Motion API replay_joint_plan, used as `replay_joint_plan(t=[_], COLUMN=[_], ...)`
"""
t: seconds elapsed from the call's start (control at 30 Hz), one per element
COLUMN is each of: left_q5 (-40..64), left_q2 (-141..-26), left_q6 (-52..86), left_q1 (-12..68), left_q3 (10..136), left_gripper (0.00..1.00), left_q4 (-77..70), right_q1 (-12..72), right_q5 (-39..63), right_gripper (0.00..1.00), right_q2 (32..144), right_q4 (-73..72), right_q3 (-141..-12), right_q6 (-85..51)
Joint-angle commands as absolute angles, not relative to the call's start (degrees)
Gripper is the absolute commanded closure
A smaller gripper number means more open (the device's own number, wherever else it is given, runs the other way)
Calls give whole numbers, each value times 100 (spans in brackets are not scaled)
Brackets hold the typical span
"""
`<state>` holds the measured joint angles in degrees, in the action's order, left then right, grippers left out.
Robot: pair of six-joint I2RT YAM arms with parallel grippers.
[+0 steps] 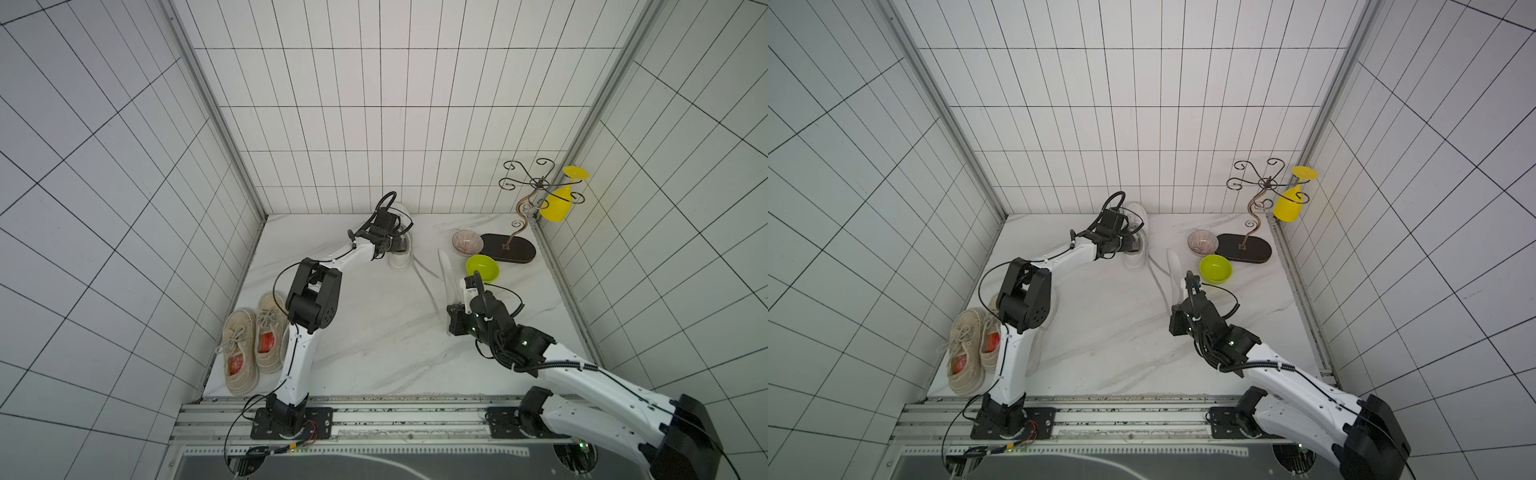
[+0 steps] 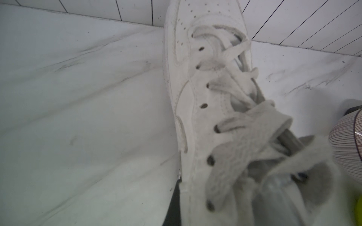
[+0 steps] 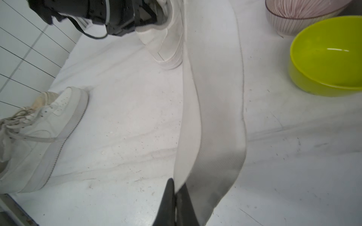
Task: Remove the insole from the shoe
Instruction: Place the insole at the center of the board.
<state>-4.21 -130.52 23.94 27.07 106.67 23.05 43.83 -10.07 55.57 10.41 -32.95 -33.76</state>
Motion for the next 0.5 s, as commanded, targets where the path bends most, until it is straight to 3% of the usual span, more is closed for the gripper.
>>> replay_joint_plan(t=[0.0, 0.17, 0.47], left_q5=[-216, -153, -141], left_q2=[-13357, -13588, -13343], left_q6=[2240, 2338, 2395], left_q1=[2747, 2809, 2911], left_q3=[11422, 11683, 11494], left_gripper=[100, 98, 65], left_q4=[1912, 1969, 2035], right_q1=[4324, 4257, 4019], right_q5=[-1485, -1582, -1782], right_gripper=[100, 100, 100], right_q2=[5866, 6548, 7420], right_q4=[1735, 2044, 2460], right_q3=[-3146, -3322, -3694], right_q6=[-3938, -4055, -3908])
